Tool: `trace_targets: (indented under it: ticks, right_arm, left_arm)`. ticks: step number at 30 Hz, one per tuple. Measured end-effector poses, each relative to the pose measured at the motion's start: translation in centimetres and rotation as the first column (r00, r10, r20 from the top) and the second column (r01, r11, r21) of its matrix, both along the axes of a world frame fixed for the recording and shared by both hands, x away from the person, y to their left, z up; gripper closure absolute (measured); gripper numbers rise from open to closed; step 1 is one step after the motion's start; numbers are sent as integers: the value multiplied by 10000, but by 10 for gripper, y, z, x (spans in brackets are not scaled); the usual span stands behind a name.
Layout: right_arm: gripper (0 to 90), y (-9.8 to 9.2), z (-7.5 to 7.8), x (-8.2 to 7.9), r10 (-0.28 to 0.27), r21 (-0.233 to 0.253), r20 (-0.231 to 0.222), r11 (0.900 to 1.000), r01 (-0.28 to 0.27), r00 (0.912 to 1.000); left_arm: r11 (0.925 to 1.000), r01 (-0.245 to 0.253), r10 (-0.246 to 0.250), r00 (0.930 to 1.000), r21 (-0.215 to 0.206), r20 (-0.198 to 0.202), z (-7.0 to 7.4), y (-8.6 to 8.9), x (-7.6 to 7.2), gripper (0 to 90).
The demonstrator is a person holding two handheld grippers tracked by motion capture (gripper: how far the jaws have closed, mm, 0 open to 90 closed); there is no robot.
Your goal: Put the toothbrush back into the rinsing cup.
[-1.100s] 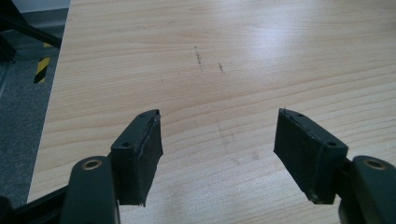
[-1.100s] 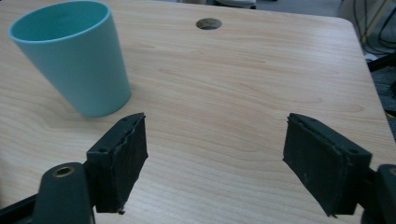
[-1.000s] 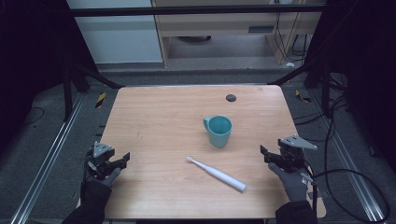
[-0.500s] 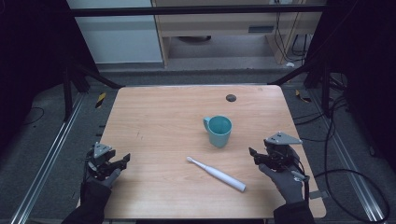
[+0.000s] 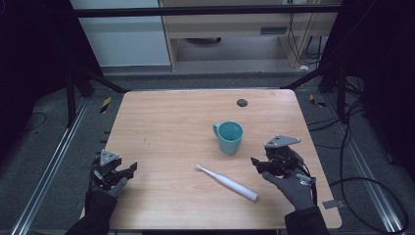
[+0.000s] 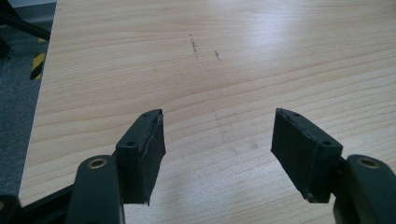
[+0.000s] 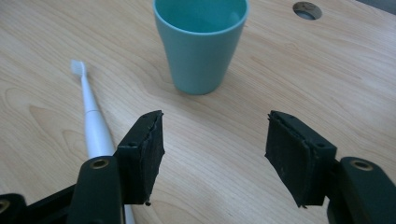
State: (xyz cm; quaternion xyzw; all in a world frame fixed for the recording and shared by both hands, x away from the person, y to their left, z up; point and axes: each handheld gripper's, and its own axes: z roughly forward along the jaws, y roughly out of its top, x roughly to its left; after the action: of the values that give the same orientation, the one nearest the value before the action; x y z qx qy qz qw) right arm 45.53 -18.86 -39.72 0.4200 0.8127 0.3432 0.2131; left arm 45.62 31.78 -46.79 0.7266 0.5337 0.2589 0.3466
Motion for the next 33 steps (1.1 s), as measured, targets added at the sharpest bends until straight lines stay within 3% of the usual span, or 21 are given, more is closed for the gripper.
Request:
trace_targets:
  ticks: [10, 21, 30, 33]
  right_arm:
    - [386, 28, 14, 8, 726, -725, -477, 9945, -759, 9962]
    - [427, 49, 13, 13, 1387, -1128, -1077, 9821, -1507, 9845]
    - [474, 62, 1, 14, 1906, -1646, -1796, 9614, -2205, 9651]
    - [487, 66, -6, 12, 2038, -1745, -2225, 9538, -2446, 9534]
  left_arm:
    - [10000, 59, -59, 9999, 33, -138, -3, -1, 2, 330]
    - [10000, 92, -91, 9999, 28, -144, -4, -1, 2, 325]
    - [9999, 113, -112, 9999, 33, -102, -4, -1, 2, 324]
    - [9999, 122, -122, 9999, 37, -92, -4, -1, 2, 324]
